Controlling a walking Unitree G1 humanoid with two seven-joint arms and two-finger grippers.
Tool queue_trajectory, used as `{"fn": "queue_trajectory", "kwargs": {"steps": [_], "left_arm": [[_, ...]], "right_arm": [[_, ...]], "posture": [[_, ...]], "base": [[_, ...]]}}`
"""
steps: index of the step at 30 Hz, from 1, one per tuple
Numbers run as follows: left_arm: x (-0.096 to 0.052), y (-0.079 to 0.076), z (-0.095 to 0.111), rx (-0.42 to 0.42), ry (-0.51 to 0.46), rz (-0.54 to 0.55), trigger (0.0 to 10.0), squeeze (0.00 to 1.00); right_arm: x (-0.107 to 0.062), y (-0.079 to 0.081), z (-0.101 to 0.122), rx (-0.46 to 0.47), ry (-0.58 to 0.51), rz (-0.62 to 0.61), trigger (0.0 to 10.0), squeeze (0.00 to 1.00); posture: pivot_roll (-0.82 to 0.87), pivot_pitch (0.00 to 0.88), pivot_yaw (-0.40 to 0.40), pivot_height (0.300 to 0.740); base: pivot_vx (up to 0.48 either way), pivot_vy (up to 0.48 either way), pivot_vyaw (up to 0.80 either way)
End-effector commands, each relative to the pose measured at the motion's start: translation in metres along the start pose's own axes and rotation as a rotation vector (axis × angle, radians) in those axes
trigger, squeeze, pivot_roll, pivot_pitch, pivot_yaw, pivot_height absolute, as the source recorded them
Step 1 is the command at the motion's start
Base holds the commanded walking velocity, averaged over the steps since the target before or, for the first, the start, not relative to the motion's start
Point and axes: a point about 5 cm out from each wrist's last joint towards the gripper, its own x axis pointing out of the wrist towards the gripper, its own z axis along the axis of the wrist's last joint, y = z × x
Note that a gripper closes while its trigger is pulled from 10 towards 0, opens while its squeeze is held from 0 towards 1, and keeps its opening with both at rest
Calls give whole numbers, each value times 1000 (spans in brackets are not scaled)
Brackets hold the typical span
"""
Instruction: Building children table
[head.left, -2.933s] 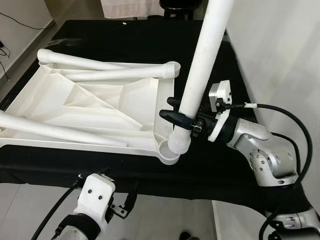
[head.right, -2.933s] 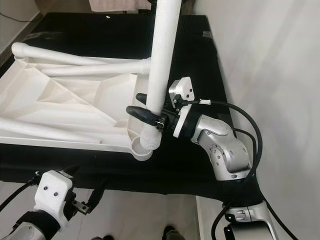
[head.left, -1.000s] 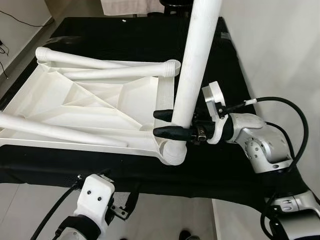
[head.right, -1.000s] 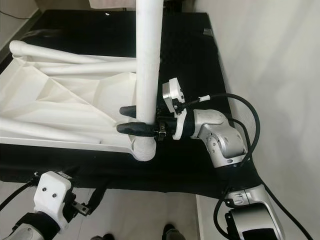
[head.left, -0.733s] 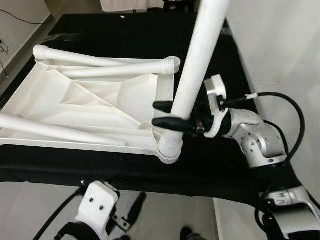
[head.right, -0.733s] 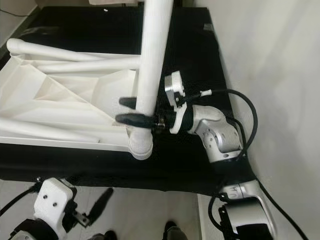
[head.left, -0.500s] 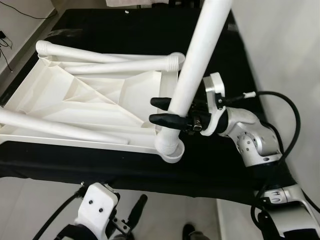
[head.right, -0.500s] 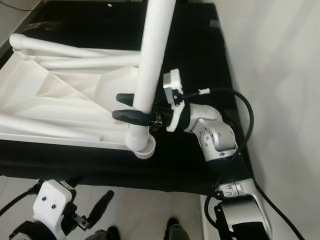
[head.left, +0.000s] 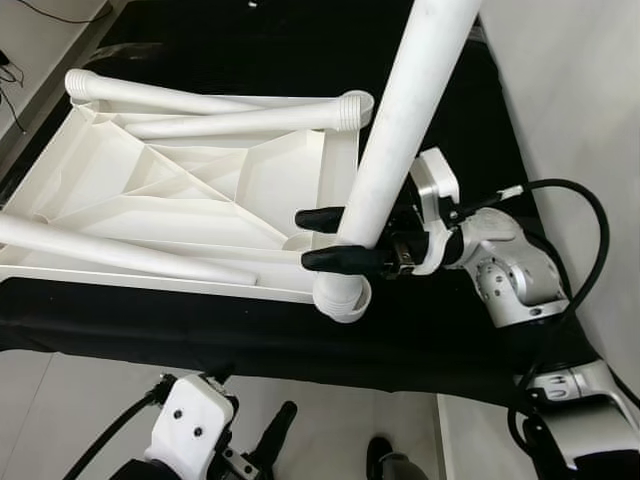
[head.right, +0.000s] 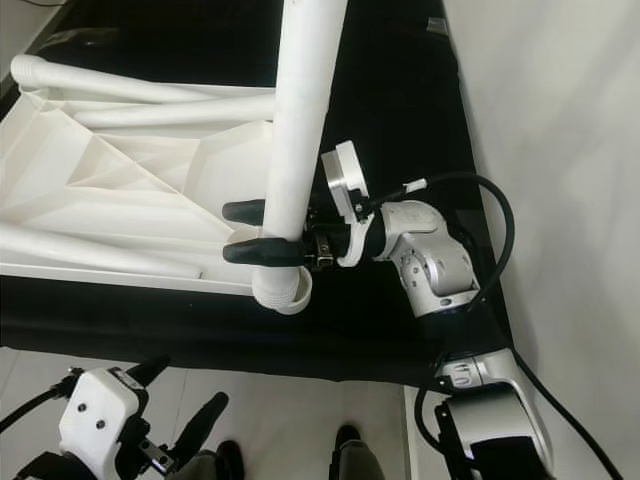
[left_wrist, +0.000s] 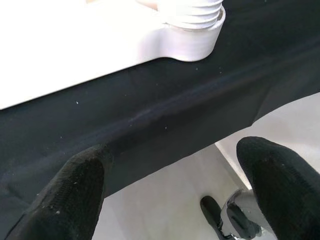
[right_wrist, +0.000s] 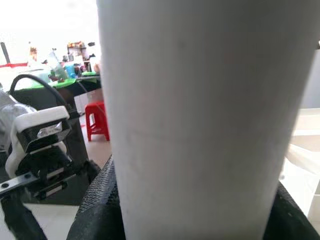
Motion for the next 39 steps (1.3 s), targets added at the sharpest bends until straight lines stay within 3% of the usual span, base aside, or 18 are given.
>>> {"fn": "queue_trajectory", "kwargs": {"steps": [1, 13, 19, 21, 28, 39], "left_arm": [[-5, 0, -3, 1, 41, -10, 10000, 0], [-7, 1, -3, 3, 52, -15, 10000, 0], [-6, 1, -3, 4, 54, -15, 10000, 0], [-6, 2, -3, 4, 53, -14, 10000, 0], [-4, 3, -3, 5, 51, -13, 10000, 0], [-1, 2, -2, 2, 44, -8, 10000, 0]], "right_arm": [[-2, 3, -9, 30, 54, 38, 10000, 0], [-5, -3, -5, -12, 121, 81, 10000, 0], [-6, 2, -4, -13, 162, 150, 10000, 0], [-3, 11, -6, -23, 223, 231, 10000, 0], [6, 22, -5, -37, 275, 340, 10000, 0], [18, 20, -1, -23, 302, 412, 10000, 0]], "posture": [[113, 407, 53, 740], [115, 407, 56, 740], [115, 407, 56, 740], [112, 407, 55, 740], [108, 405, 53, 740], [91, 400, 39, 740]], "base": [[0, 0, 0], [0, 0, 0], [0, 0, 0], [0, 0, 0], [0, 0, 0], [0, 0, 0]]}}
